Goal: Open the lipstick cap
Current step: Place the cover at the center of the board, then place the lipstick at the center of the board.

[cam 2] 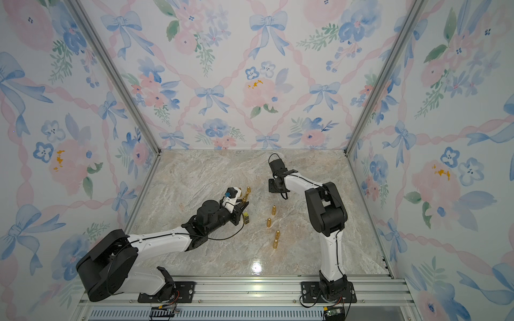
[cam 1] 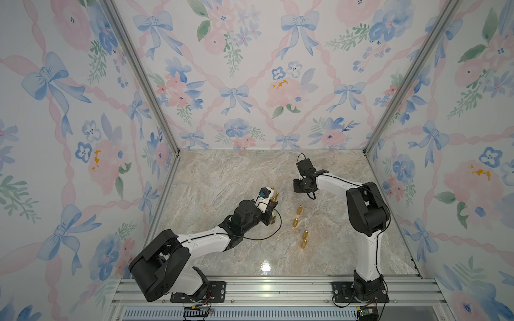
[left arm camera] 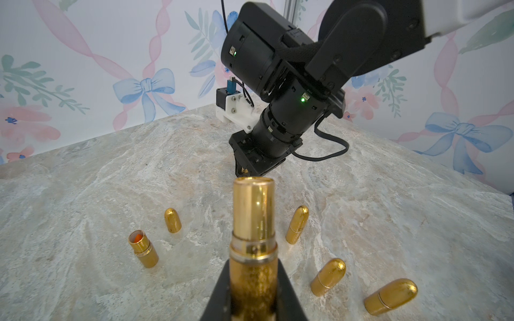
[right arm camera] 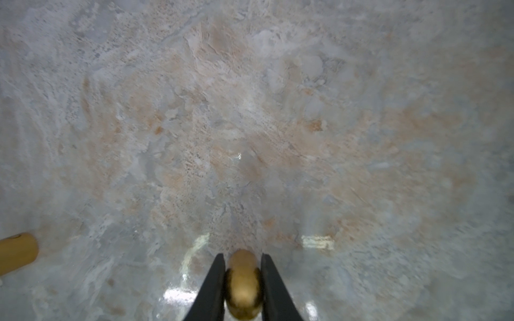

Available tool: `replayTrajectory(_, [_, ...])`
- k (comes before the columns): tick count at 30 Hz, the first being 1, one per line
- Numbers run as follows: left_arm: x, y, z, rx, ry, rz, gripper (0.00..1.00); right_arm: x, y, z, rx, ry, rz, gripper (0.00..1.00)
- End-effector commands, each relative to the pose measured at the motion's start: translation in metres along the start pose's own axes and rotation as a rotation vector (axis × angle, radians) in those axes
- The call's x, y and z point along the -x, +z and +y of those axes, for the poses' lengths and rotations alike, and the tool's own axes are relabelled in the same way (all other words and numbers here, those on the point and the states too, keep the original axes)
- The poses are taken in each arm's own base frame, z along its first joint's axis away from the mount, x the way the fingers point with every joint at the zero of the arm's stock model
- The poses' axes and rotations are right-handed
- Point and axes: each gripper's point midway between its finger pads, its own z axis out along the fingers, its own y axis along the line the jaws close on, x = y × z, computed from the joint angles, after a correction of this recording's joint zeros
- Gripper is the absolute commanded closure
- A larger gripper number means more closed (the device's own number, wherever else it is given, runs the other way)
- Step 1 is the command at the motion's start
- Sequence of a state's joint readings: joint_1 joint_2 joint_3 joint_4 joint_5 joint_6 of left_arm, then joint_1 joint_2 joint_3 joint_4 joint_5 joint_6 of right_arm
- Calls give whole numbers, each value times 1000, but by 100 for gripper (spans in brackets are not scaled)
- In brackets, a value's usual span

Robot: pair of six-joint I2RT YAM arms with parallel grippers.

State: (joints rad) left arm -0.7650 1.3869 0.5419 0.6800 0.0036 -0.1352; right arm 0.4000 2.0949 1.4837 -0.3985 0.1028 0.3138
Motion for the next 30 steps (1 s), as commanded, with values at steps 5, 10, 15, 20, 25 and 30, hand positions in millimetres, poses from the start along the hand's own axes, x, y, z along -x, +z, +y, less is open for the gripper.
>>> replayTrajectory(5, [5, 0, 3, 9, -8, -20, 100, 2, -7, -3, -11, -10, -8, 64])
replayTrajectory(10, [6, -3, 3, 15, -9, -24, 100, 10, -28, -2, 3, -1, -28, 52])
replayTrajectory(15, [3, -8, 2, 9, 1, -24, 100, 8, -62, -2, 30, 13, -37, 44])
replayTrajectory(20, [0, -13, 1, 1, 16, -22, 100, -2, -107, 1, 91, 38, -49, 41])
replayTrajectory(25, [-1, -16, -6, -39, 31, -20, 100, -18, -158, 17, 197, 3, -31, 40])
replayTrajectory(30, [-1, -15, -11, -71, 31, -18, 100, -39, -200, 42, 320, -61, -30, 38])
